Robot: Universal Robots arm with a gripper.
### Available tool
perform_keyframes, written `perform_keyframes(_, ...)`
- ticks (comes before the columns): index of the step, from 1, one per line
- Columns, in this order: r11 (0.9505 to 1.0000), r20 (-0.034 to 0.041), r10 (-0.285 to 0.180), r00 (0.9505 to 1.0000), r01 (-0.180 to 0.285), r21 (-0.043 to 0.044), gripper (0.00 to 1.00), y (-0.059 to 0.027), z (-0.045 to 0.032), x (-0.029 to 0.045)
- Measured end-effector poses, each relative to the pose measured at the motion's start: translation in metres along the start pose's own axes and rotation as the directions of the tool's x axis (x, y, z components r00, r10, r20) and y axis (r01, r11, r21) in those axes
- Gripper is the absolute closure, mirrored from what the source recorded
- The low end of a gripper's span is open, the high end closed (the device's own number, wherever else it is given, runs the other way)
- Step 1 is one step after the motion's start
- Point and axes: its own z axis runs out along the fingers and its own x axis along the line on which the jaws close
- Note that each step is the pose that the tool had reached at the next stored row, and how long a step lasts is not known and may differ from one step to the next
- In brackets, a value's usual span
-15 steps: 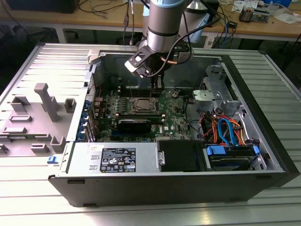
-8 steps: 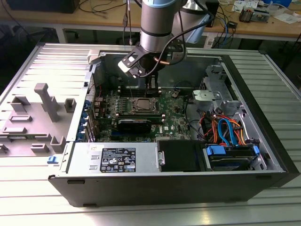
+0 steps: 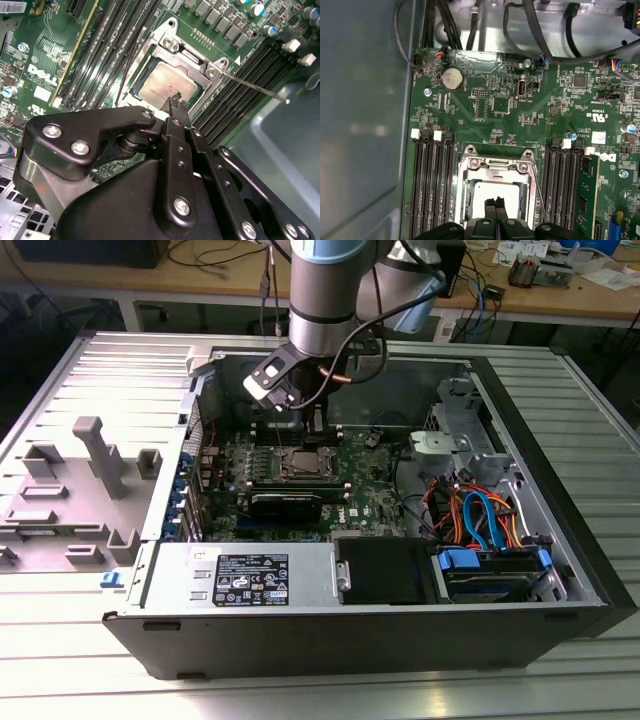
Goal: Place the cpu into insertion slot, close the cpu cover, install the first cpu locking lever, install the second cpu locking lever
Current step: 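Close the cpu cover, then install the first cpu locking lever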
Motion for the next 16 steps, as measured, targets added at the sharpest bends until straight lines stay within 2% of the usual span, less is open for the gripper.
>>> perform_keyframes(14,1.0000,-0.0004,-0.001,1.0000,0.001,-0.0003,0.89,0.0000,0.0001,0.0001)
perform_keyframes(16,1.0000,-0.0002,-0.001,1.0000,0.001,-0.0001,0.89,-0.0001,-0.0026,0.0001)
